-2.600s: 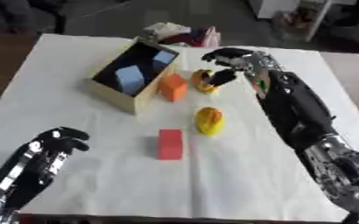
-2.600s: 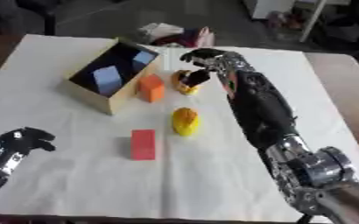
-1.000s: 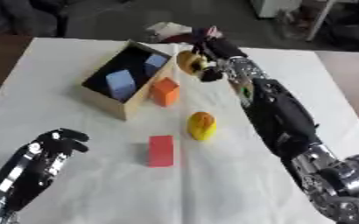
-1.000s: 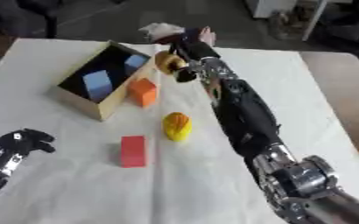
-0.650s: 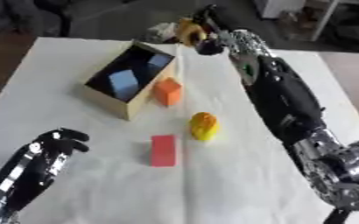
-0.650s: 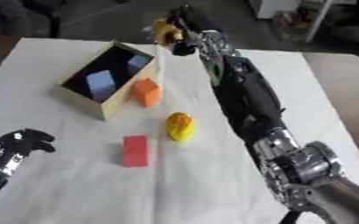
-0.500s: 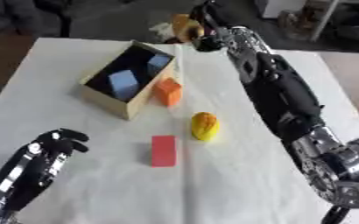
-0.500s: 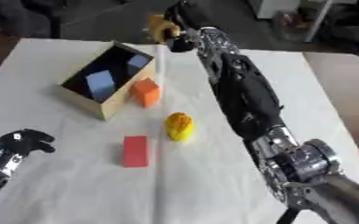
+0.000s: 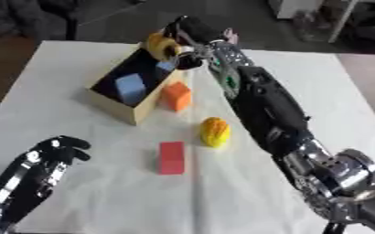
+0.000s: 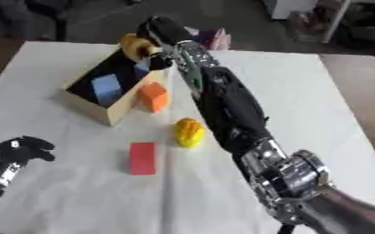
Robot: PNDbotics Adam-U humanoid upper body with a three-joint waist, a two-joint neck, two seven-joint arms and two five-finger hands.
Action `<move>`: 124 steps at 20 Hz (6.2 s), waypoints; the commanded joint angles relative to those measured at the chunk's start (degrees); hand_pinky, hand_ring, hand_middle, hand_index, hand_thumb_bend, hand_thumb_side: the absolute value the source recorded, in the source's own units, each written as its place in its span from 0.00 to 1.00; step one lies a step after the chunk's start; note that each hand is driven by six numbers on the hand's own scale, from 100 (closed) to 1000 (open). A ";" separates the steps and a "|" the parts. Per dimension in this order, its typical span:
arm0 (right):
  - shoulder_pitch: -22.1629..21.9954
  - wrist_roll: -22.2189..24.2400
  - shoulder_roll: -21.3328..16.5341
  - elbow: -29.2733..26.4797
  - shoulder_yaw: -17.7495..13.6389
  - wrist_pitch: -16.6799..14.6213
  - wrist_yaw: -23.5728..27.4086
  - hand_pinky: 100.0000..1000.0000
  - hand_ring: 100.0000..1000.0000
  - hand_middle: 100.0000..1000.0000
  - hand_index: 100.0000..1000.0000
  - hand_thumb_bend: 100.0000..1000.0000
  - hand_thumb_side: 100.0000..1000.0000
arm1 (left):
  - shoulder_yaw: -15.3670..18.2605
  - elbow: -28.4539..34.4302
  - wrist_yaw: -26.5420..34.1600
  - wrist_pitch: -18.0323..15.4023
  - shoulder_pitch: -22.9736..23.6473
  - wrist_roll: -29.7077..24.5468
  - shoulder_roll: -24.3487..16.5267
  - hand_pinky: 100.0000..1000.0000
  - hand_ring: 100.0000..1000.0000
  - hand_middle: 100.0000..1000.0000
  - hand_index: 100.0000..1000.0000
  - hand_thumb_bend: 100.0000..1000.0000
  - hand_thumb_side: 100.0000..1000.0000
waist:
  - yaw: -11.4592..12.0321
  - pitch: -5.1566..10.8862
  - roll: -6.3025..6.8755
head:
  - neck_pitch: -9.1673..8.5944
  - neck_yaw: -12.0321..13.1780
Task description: Pick up objects on the table and place them in the box.
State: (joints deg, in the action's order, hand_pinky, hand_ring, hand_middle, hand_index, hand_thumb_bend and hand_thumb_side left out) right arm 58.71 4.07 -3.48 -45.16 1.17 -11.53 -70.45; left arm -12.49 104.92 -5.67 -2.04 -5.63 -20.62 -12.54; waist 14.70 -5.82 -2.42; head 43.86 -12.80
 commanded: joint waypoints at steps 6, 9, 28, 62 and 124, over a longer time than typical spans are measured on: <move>-0.13 -4.96 1.87 -0.09 -0.04 2.59 -7.83 0.74 0.65 0.56 0.79 0.00 0.18 | -0.28 1.04 0.55 -0.08 -1.12 -0.50 0.08 0.80 0.62 0.63 0.71 0.00 0.72 | 0.55 0.44 0.35 | 0.26 -0.37; -0.35 -8.24 1.94 0.08 -0.10 4.54 -10.34 0.75 0.69 0.67 0.86 0.00 0.37 | -0.33 1.00 0.55 -0.07 -1.13 -0.57 0.11 0.80 0.62 0.63 0.71 0.00 0.72 | 0.51 0.41 0.30 | 0.26 -0.32; -1.58 6.79 -6.65 -5.69 2.91 -6.58 1.00 0.83 0.80 0.86 0.96 0.00 0.31 | 0.47 0.77 -0.22 -0.12 -0.46 0.26 -0.41 0.80 0.62 0.63 0.71 0.00 0.73 | -1.90 0.41 -0.25 | 0.26 1.20; -3.67 25.08 -4.04 -2.59 2.46 -15.63 -4.48 0.88 0.90 0.94 0.98 0.00 0.40 | 0.38 1.10 -0.15 -0.14 -0.14 0.26 -0.36 0.80 0.62 0.63 0.71 0.00 0.72 | -2.26 0.57 0.84 | 0.26 0.79; -2.82 11.86 -3.54 -6.91 3.08 -11.98 1.60 0.64 0.70 0.85 0.94 0.00 0.32 | 0.32 0.98 0.08 -0.12 -0.28 0.19 -0.33 0.80 0.61 0.64 0.71 0.00 0.72 | -1.89 1.01 0.41 | 0.26 -0.02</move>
State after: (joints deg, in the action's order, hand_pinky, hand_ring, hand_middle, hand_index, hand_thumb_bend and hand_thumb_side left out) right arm 54.46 15.02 -5.70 -50.49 4.06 -23.32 -70.07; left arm -12.48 105.18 -5.87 -2.09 -5.30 -20.50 -12.11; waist 12.84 -5.63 -2.24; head 43.86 -12.96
